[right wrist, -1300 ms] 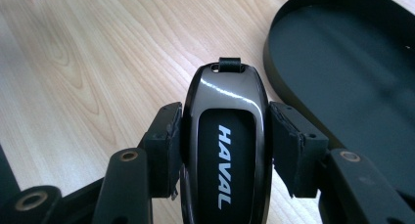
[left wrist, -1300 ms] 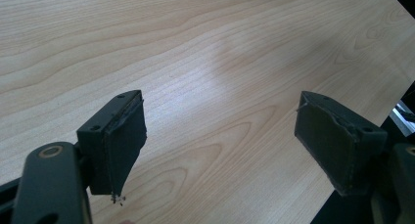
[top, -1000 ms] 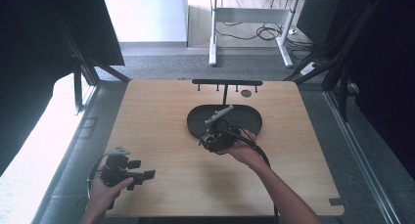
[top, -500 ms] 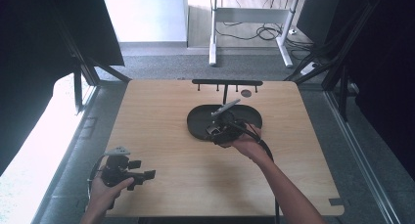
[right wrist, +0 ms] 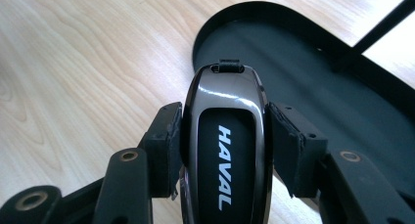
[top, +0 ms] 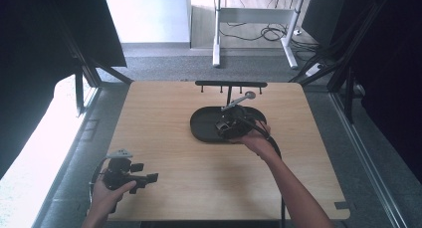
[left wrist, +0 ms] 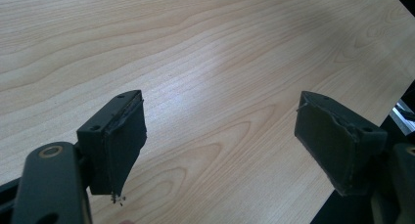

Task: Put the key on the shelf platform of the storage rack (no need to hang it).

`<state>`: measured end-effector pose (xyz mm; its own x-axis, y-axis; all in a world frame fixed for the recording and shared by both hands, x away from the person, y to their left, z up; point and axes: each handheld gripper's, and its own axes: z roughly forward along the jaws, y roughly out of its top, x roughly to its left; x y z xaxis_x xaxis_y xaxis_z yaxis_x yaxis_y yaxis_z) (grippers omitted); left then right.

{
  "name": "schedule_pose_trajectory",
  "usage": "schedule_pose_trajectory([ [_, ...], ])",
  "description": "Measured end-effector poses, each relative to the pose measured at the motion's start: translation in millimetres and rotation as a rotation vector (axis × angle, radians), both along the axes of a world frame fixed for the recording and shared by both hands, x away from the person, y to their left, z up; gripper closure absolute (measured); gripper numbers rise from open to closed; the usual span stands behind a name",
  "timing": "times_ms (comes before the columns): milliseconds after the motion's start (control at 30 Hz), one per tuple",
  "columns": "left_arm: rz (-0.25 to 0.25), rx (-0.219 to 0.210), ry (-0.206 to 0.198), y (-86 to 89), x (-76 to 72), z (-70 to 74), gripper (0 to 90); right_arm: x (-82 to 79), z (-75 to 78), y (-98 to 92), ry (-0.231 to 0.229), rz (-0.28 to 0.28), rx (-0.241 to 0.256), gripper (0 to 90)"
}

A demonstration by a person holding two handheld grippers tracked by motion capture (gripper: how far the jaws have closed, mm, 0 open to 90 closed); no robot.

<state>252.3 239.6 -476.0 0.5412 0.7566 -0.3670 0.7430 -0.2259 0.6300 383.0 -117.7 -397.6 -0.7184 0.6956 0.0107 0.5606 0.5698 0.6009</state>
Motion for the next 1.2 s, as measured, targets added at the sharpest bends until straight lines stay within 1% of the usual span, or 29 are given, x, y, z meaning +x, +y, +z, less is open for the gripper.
schedule_pose_trajectory([
  [100,-0.001,0.001,0.000,-0.6,0.0,-0.2,19.6,2.2,0.9,-1.7,0.001,-0.010,0.000,49.8],
  [300,-0.003,0.001,0.002,-1.2,0.2,-0.7,19.6,7.1,5.8,-5.0,-0.010,-0.022,0.001,49.8],
  [600,-0.003,0.001,0.002,-0.9,0.4,-0.7,19.6,19.6,10.2,-10.0,-0.012,-0.057,0.004,49.8],
  [667,-0.003,0.001,0.002,-0.6,0.4,-0.7,19.7,23.3,10.8,-10.1,-0.016,-0.064,-0.002,49.8],
  [800,-0.002,-0.001,0.001,0.3,0.4,-0.6,19.6,27.8,11.0,-11.3,-0.016,-0.075,-0.004,49.8],
  [900,-0.001,-0.001,0.003,0.3,0.3,-0.5,19.6,31.4,11.6,-12.6,-0.025,-0.088,-0.009,49.8],
  [1000,-0.006,0.002,0.004,-0.5,0.4,-0.8,19.7,35.2,10.9,-13.9,-0.025,-0.102,0.002,49.8],
  [1133,-0.005,0.002,0.004,-0.3,0.4,-0.8,19.7,39.9,7.4,-14.1,-0.017,-0.108,-0.003,49.8],
  [1200,-0.002,-0.001,0.004,0.4,0.4,-0.7,19.6,44.3,4.9,-14.9,-0.010,-0.124,-0.004,49.8],
])
